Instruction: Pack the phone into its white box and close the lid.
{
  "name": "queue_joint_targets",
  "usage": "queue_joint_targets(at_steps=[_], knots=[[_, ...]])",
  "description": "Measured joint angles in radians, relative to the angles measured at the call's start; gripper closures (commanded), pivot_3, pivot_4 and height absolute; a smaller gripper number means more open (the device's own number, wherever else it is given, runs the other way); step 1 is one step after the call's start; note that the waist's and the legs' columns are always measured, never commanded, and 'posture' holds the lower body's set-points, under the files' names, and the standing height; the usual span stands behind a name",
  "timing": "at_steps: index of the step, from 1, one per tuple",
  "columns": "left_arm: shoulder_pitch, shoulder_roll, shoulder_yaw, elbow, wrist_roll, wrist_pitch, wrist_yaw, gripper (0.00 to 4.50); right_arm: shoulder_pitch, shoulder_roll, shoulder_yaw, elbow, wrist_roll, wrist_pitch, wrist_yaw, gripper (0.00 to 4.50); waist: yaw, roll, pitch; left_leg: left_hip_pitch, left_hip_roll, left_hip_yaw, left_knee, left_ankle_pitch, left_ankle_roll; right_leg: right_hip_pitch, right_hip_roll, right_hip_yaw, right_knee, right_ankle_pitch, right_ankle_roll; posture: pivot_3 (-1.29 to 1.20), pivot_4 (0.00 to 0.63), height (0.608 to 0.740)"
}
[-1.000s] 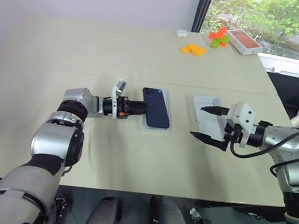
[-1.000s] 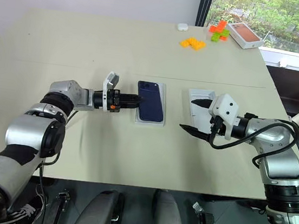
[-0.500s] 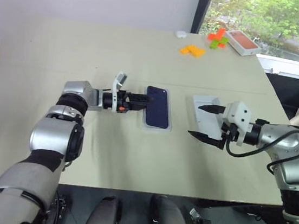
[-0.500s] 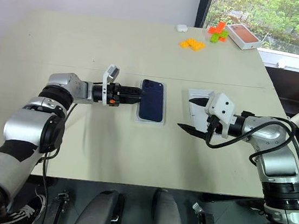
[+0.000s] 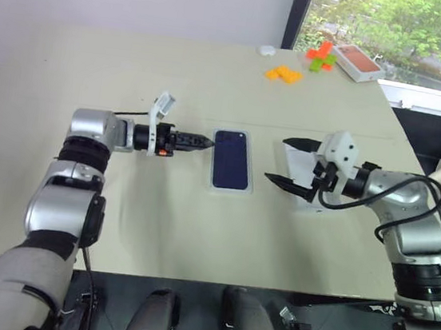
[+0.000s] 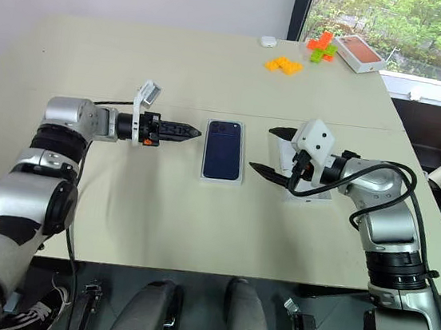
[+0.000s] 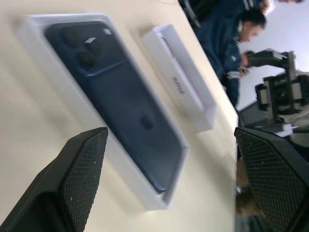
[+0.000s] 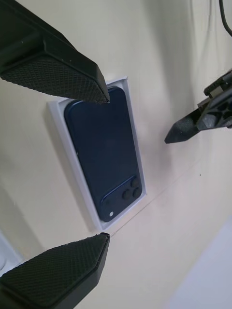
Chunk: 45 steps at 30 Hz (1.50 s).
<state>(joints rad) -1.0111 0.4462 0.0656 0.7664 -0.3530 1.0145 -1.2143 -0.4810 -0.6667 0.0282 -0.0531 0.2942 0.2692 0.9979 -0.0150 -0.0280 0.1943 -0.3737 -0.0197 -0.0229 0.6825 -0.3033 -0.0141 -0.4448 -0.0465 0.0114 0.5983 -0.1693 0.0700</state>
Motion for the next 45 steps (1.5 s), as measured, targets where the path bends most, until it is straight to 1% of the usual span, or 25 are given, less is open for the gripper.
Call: queue_joint_targets(at_steps=[2,3,6,9,11,14,17,21,24,27,31,34,37,38,39,40,44,45], knots=[[0.065,0.011,0.01,-0.128,-0.01,-0.052,0.022,0.07,-0.009,0.01,0.015,0.001,-0.026,0.022,-0.032,0.0,0.0,0.0,0.0,0.0,0.0,0.001,0.0,0.0,0.0,0.0,-0.001,0.001,0.001,0.0,0.0,0.0,0.15,0.74],[0.122,0.019,0.009,-0.228,-0.009,-0.105,0.036,0.07,-0.023,0.013,0.034,0.002,-0.06,0.053,-0.073,0.0,-0.001,0.001,0.0,0.001,0.0,0.002,0.0,0.0,0.0,-0.001,-0.002,0.002,0.001,0.0,0.0,0.0,0.15,0.74],[0.232,0.032,0.01,-0.38,-0.011,-0.18,0.071,0.07,-0.078,0.06,0.039,-0.003,-0.092,0.227,-0.201,0.0,0.002,0.001,0.0,0.0,0.0,0.002,0.0,0.0,0.0,-0.001,-0.002,0.002,0.001,0.001,-0.001,0.0,0.15,0.74],[0.27,0.044,0.01,-0.444,-0.013,-0.215,0.112,0.07,-0.093,0.076,0.04,-0.062,-0.093,0.372,-0.271,0.0,0.009,0.001,0.0,-0.001,-0.001,-0.001,0.0,0.0,0.0,-0.001,-0.002,0.001,0.001,0.001,-0.001,0.0,0.15,0.74],[0.304,0.054,0.021,-0.488,-0.011,-0.268,0.136,0.07,-0.099,0.079,0.043,-0.1,-0.099,0.467,-0.316,0.0,0.008,0.001,0.0,-0.001,-0.001,0.0,0.0,0.0,0.0,-0.001,-0.003,0.001,0.0,0.001,-0.001,0.0,0.15,0.74],[0.355,0.063,0.031,-0.548,-0.031,-0.316,0.132,0.07,-0.13,0.099,0.043,-0.111,-0.119,0.62,-0.403,0.0,0.004,0.001,0.0,-0.001,-0.001,0.002,0.0,-0.001,0.001,-0.001,-0.003,0.001,0.0,0.001,-0.001,0.0,0.15,0.74],[0.383,0.075,0.032,-0.572,-0.036,-0.368,0.128,0.07,-0.167,0.124,0.039,-0.11,-0.119,0.709,-0.453,0.0,0.004,0.001,-0.001,-0.001,-0.001,0.002,0.0,-0.001,0.001,-0.001,-0.003,0.001,0.0,0.001,-0.001,0.0,0.15,0.74],[0.398,0.075,0.045,-0.572,-0.05,-0.448,0.128,0.07,-0.177,0.136,0.039,-0.11,-0.115,0.716,-0.471,0.0,0.003,0.001,-0.001,-0.001,-0.001,0.002,0.0,-0.001,0.001,-0.001,-0.002,0.001,0.0,0.001,-0.001,0.0,0.15,0.74],[0.449,0.076,0.062,-0.595,-0.065,-0.533,0.109,0.07,-0.176,0.132,0.041,-0.107,-0.118,0.718,-0.484,0.0,0.002,0.001,-0.001,-0.001,-0.001,0.002,0.0,-0.001,0.002,-0.001,-0.002,0.001,-0.001,0.001,-0.001,0.0,0.15,0.74],[0.496,0.104,0.068,-0.651,-0.109,-0.55,0.053,0.07,-0.181,0.128,0.029,-0.089,-0.113,0.769,-0.491,0.0,0.001,0.001,0.0,-0.001,-0.001,0.003,0.0,-0.001,0.002,-0.001,-0.002,0.001,-0.001,0.001,-0.001,0.0,0.15,0.74],[0.506,0.113,0.072,-0.665,-0.132,-0.592,0.024,0.07,-0.213,0.135,0.025,-0.08,-0.102,0.81,-0.497,0.0,0.001,0.001,0.0,0.0,0.0,0.002,0.0,-0.001,0.002,-0.001,-0.001,0.001,-0.001,0.001,-0.001,0.0,0.15,0.74],[0.488,0.111,0.062,-0.624,-0.114,-0.597,0.059,0.07,-0.217,0.145,0.022,-0.077,-0.098,0.747,-0.498,0.0,0.002,0.001,0.0,0.0,0.0,0.002,0.0,-0.001,0.002,0.0,0.0,0.001,-0.001,0.0,-0.001,0.0,0.15,0.74],[0.457,0.082,0.041,-0.529,-0.051,-0.629,0.149,0.07,-0.183,0.128,0.065,-0.068,-0.138,0.587,-0.482,0.0,0.003,0.001,-0.001,0.0,-0.001,0.002,0.0,-0.002,0.003,0.001,-0.001,0.001,-0.001,0.0,-0.001,0.0,0.15,0.74],[0.454,0.069,0.036,-0.507,-0.042,-0.629,0.178,0.61,-0.173,0.125,0.087,-0.051,-0.155,0.542,-0.478,0.54,0.002,0.001,-0.001,0.0,-0.001,0.003,0.0,-0.002,0.003,0.001,-0.001,0.001,-0.002,0.0,-0.001,0.0,0.15,0.74],[0.454,0.058,0.029,-0.496,-0.038,-0.627,0.192,0.94,-0.163,0.126,0.097,-0.035,-0.164,0.516,-0.475,0.92,0.001,0.001,-0.001,0.0,-0.001,0.003,0.0,-0.002,0.003,0.001,-0.001,0.001,-0.002,0.001,-0.001,0.0,0.15,0.74],[0.455,0.046,0.025,-0.492,-0.038,-0.617,0.203,1.41,-0.156,0.124,0.113,-0.011,-0.178,0.483,-0.472,1.35,0.001,0.001,-0.001,0.0,-0.001,0.004,0.0,-0.002,0.004,0.0,-0.001,0.002,-0.002,0.001,-0.001,0.0,0.15,0.74],[0.449,0.022,0.02,-0.485,-0.034,-0.609,0.24,3.52,-0.153,0.129,0.133,0.02,-0.207,0.408,-0.463,3.44,-0.002,0.001,-0.001,0.0,0.0,0.003,0.0,-0.002,0.004,0.0,0.0,0.001,-0.001,0.001,-0.001,0.0,0.15,0.74],[0.44,0.017,0.017,-0.471,-0.026,-0.61,0.256,3.99,-0.153,0.126,0.141,0.025,-0.222,0.381,-0.461,3.97,-0.001,0.001,-0.001,0.0,0.0,0.003,0.0,-0.002,0.004,0.0,0.0,0.001,-0.001,0.001,-0.001,0.0,0.15,0.74]])
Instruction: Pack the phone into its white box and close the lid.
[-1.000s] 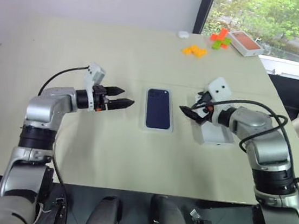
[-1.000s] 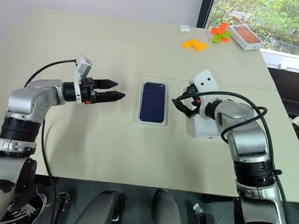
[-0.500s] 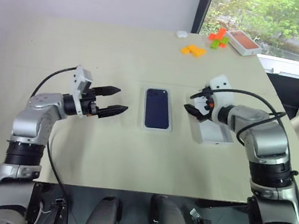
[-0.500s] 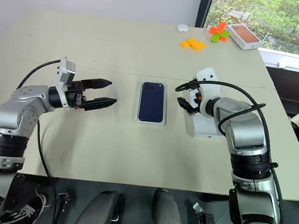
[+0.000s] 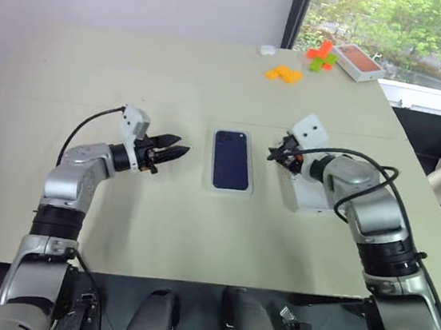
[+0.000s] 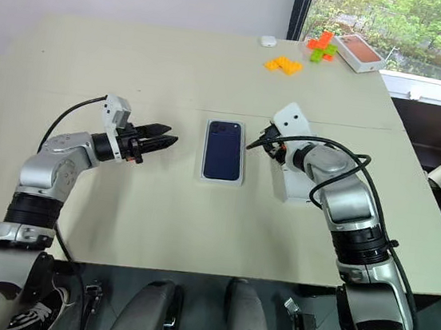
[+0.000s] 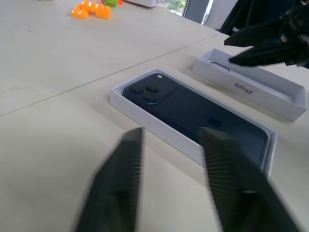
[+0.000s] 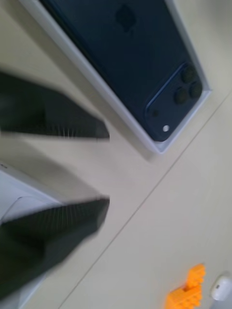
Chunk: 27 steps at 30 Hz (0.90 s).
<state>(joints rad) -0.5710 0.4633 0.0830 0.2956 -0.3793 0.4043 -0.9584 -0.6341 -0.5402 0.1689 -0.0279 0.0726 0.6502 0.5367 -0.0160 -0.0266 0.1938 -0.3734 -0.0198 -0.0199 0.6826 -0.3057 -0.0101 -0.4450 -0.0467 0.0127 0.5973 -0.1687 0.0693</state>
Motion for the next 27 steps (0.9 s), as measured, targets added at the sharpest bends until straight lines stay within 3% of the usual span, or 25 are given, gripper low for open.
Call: queue_joint_targets(at_steps=[1,9,15,27], knots=[[-0.017,-0.016,-0.003,0.027,0.019,-0.004,0.032,4.45,0.0,-0.011,0.026,0.019,-0.036,-0.055,-0.001,4.44,0.001,0.0,0.0,0.001,0.0,0.0,0.0,0.0,0.0,0.001,0.0,0.0,0.0,0.0,0.0,0.0,0.15,0.74],[-0.049,-0.106,-0.133,0.15,0.166,-0.049,0.16,4.45,0.0,0.021,0.129,0.177,-0.167,-0.252,-0.007,4.44,0.002,0.0,0.0,0.0,-0.001,0.0,0.0,0.0,0.0,0.001,0.0,0.0,0.0,0.0,0.0,0.0,0.15,0.74],[-0.124,-0.169,-0.15,0.233,0.217,-0.06,0.225,4.45,0.0,0.064,0.162,0.268,-0.237,-0.295,-0.024,4.44,0.003,0.0,0.0,0.001,-0.001,0.0,0.0,0.0,0.0,0.001,-0.001,0.0,0.0,0.0,0.0,0.0,0.15,0.74],[-0.042,-0.108,-0.23,-0.009,0.2,0.143,0.081,4.45,0.091,0.074,0.131,0.122,-0.195,-0.244,0.116,4.44,0.002,0.001,-0.001,0.001,0.0,-0.001,0.0,0.0,0.0,0.001,0.0,0.0,0.0,0.0,0.0,0.0,0.15,0.74]])
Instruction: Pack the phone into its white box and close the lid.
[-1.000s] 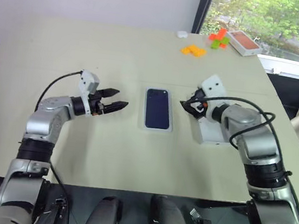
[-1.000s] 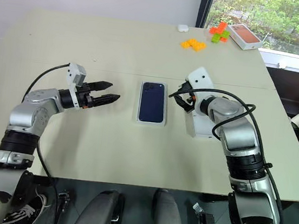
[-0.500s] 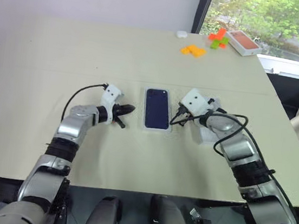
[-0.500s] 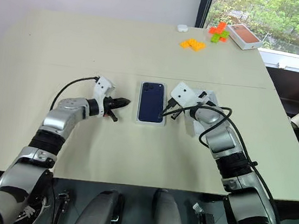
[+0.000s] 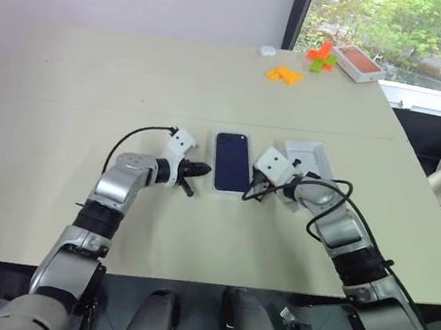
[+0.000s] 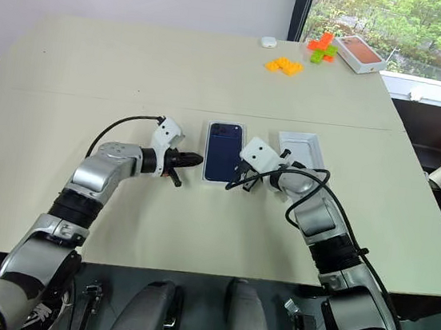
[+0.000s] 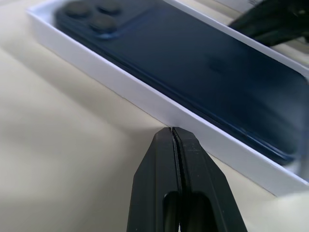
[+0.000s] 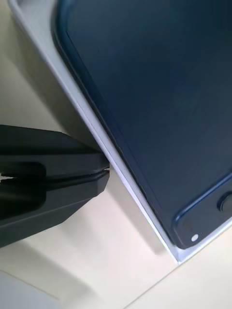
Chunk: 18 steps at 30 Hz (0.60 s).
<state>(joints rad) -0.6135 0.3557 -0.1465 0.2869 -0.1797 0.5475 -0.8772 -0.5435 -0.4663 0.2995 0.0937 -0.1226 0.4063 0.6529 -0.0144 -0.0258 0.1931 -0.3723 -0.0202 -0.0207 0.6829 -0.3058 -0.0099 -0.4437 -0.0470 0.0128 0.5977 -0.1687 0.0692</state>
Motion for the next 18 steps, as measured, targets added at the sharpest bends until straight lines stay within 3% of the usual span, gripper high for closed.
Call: queue_joint_targets(at_steps=[18], knots=[[0.172,0.129,-0.015,-0.337,-0.11,0.23,-0.055,4.45,0.196,-0.11,-0.031,-0.337,0.09,0.164,0.149,4.44,-0.002,0.0,0.0,0.0,0.001,0.0,0.0,0.0,0.0,0.0,0.001,0.0,-0.001,-0.001,0.001,0.0,0.15,0.74]])
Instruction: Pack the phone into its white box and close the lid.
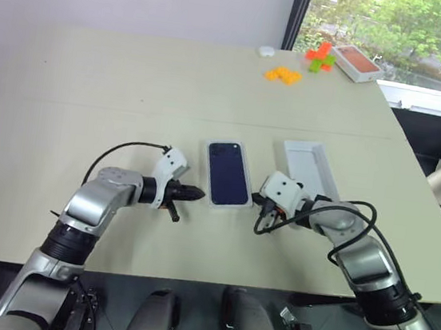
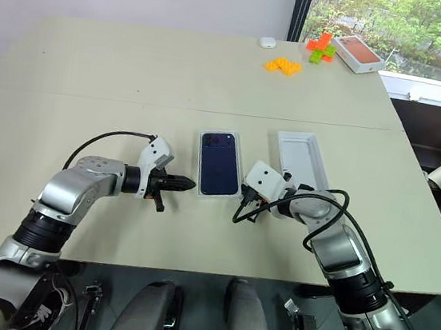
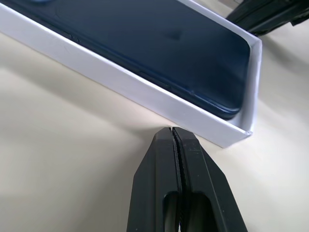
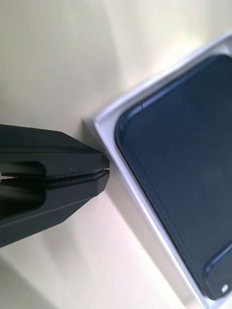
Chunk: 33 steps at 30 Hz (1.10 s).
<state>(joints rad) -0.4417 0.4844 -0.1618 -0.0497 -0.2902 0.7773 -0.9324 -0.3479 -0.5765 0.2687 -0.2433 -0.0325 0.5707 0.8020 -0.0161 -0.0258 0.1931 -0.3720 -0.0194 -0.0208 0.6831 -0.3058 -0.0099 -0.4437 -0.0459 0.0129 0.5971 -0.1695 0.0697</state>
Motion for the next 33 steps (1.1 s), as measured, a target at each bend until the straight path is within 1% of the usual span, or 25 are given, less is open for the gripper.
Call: queue_joint_targets(at_steps=[12,21,23,26,30,31,33], knots=[[0.003,0.025,0.001,-0.012,-0.034,0.022,0.02,4.45,0.0,0.005,-0.002,-0.043,0.058,0.069,0.018,4.44,0.001,0.0,0.0,0.0,0.0,0.0,0.0,0.0,0.0,0.0,0.0,0.0,0.0,0.0,0.0,0.0,0.15,0.74],[0.01,0.036,0.014,-0.012,-0.045,0.018,0.026,4.45,-0.012,0.004,0.006,-0.026,0.041,0.016,-0.009,4.44,0.002,0.0,0.0,0.0,0.0,0.0,0.0,0.0,0.0,0.0,0.0,0.0,0.0,0.0,0.0,0.0,0.15,0.74],[0.01,0.036,0.015,-0.012,-0.049,0.017,0.025,4.45,-0.033,0.007,-0.01,-0.009,0.04,0.01,-0.024,4.44,0.002,0.0,0.0,0.0,0.0,0.0,0.0,0.0,0.0,0.0,0.0,0.0,0.0,0.0,0.0,0.0,0.15,0.74],[0.01,0.036,0.023,-0.011,-0.054,0.012,0.024,4.45,-0.074,0.034,-0.066,-0.004,0.066,0.03,-0.054,4.44,0.002,0.0,0.0,-0.001,0.0,0.0,0.0,0.0,0.0,0.0,0.0,0.0,0.0,0.0,0.0,0.0,0.15,0.74],[0.007,0.058,0.048,0.012,-0.068,-0.027,0.016,4.45,-0.139,0.047,-0.145,-0.03,0.122,0.143,-0.089,4.44,0.003,0.0,0.0,-0.001,0.0,-0.001,0.0,0.0,0.0,0.0,-0.001,0.0,0.0,0.0,0.0,0.0,0.15,0.74],[0.006,0.063,0.064,0.023,-0.07,-0.038,0.013,4.21,-0.149,0.046,-0.162,-0.035,0.134,0.172,-0.093,4.21,0.003,0.0,0.0,-0.001,0.0,-0.001,0.0,0.0,0.0,0.0,-0.001,0.0,0.0,0.0,0.0,0.0,0.15,0.74],[-0.006,0.064,0.088,0.05,-0.085,-0.069,-0.001,3.59,-0.158,0.03,-0.166,-0.039,0.136,0.223,-0.102,3.54,0.006,0.0,0.0,-0.001,-0.001,-0.001,0.0,0.0,0.0,0.0,-0.001,0.0,0.0,0.0,0.0,0.0,0.15,0.74]])
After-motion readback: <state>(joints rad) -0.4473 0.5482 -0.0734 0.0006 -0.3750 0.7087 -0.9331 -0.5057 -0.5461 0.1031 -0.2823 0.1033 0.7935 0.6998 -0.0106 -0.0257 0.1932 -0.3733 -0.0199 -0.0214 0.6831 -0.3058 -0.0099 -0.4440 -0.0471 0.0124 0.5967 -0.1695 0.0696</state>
